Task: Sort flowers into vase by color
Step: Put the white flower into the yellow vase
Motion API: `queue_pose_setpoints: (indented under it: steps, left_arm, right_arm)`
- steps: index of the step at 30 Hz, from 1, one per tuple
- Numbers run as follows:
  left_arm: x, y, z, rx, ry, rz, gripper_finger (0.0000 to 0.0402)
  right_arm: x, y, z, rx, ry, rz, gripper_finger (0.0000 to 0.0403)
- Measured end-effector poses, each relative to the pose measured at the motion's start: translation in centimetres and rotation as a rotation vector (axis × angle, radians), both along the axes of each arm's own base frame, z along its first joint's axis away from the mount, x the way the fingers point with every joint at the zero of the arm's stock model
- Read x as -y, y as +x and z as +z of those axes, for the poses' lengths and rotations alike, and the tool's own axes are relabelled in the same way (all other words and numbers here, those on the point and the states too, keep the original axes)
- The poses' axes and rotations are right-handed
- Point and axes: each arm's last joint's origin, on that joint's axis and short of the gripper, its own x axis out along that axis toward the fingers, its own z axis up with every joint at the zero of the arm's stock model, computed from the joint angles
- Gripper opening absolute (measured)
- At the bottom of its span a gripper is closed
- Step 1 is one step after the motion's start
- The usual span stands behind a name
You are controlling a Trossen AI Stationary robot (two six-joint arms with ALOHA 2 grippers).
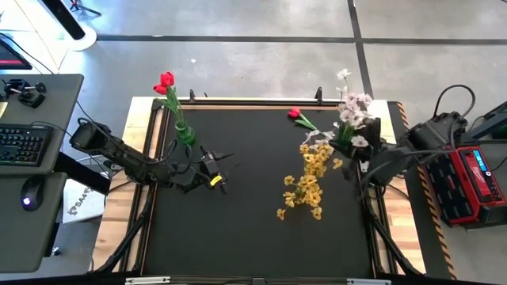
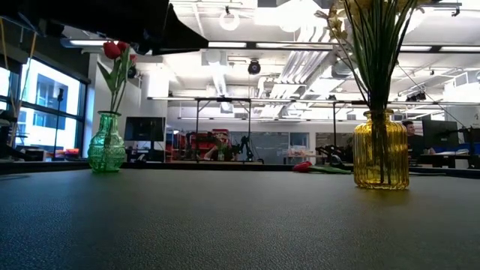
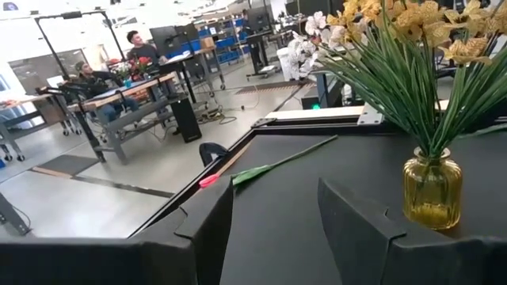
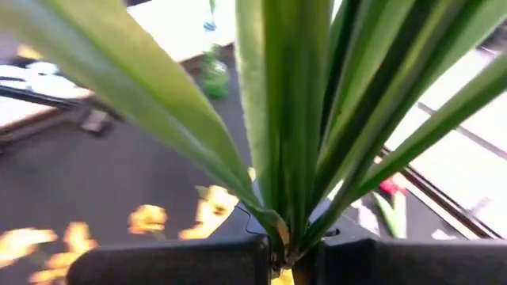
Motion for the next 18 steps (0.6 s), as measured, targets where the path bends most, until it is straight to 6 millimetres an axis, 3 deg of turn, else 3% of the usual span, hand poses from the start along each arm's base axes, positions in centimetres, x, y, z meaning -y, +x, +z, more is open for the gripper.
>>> queue_pose_setpoints:
  steps: [4, 10, 13, 18]
  left_arm:
    - [0.0, 0.0, 0.0, 0.001, 0.0, 0.0, 0.0175]
    - [0.0, 0.0, 0.0, 0.003, -0.004, 0.0, 0.0175]
    - [0.0, 0.0, 0.0, 0.005, -0.005, 0.0, 0.0175]
    - [0.0, 0.0, 0.0, 0.006, -0.007, 0.0, 0.0175]
  right_arm:
    - [-1.0, -0.7, 1.3, 0.001, 0.094, 0.175, 0.0]
    - [-3.6, -1.1, 1.3, -0.072, 0.251, 0.376, 0.0]
    - [-5.2, -1.1, 0.3, -0.153, 0.244, 0.412, 0.0]
    - [-8.6, -1.1, -3.3, -0.231, 0.111, 0.362, 0.0]
